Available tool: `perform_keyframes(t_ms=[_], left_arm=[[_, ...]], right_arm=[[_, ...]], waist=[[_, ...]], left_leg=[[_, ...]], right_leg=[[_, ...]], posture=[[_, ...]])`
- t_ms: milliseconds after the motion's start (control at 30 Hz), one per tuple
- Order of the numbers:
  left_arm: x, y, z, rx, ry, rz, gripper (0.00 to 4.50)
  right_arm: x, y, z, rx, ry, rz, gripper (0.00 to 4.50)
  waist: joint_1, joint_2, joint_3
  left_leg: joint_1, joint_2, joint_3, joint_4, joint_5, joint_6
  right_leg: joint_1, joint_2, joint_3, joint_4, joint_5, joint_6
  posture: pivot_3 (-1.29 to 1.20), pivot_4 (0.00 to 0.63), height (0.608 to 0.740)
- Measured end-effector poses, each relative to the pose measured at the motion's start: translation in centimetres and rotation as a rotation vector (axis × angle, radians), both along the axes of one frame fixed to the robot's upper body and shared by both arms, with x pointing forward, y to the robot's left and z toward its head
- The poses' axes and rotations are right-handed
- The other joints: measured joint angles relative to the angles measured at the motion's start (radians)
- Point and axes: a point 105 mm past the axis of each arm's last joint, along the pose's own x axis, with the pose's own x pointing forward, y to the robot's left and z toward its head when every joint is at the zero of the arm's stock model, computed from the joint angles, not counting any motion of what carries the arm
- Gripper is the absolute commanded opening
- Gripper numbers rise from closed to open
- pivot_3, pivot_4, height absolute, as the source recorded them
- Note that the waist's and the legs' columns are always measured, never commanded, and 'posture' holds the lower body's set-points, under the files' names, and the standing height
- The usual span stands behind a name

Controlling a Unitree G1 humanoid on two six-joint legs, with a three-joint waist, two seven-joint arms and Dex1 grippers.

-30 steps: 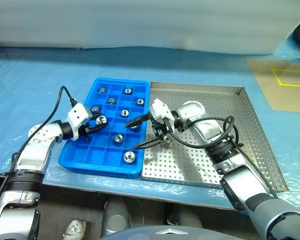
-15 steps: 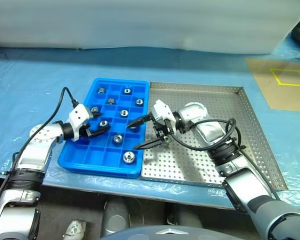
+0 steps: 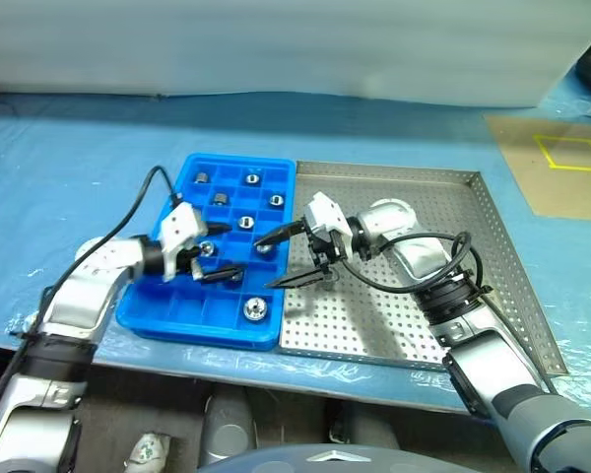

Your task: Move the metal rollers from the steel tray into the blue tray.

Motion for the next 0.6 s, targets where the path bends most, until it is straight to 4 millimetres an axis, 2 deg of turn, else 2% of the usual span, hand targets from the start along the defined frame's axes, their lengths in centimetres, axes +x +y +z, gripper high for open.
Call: perform_keyframes(t_ms=[133,233,433,600], left_arm=[[0.0,-4.3,2.7,-0.062,-0.024,-0.174,4.43],[0.1,-5.7,3.2,-0.059,-0.009,-0.264,4.43],[-0.3,-8.0,1.5,0.025,0.079,-0.466,4.43],[0.5,-8.0,-0.8,0.171,0.145,-0.551,4.43]], right_arm=[[1.4,-3.0,0.9,-0.025,-0.029,-0.116,3.66],[1.8,-5.1,1.2,-0.033,-0.025,-0.194,3.66],[1.6,-9.8,0.2,-0.068,0.023,-0.396,3.66],[-0.2,-11.1,-0.9,-0.061,0.056,-0.48,3.66]], waist=[[-0.016,0.0,0.0],[-0.043,0.0,0.0],[-0.073,0.0,0.0],[-0.095,0.0,0.0]], left_leg=[[0.001,0.0,0.001,0.0,0.0,0.0],[0.0,0.0,0.001,-0.002,0.0,0.0],[0.0,-0.002,0.003,-0.004,0.0,0.002],[0.002,-0.002,0.005,-0.003,0.0,0.002]], right_leg=[[0.001,0.001,0.002,0.0,0.0,0.0],[0.001,0.002,0.003,-0.002,0.0,0.0],[0.0,0.002,0.005,-0.003,0.001,0.001],[0.001,0.002,0.008,-0.004,0.001,0.001]], posture=[[0.02,0.15,0.74],[-0.02,0.15,0.74],[-0.17,0.15,0.74],[-0.24,0.15,0.74]])
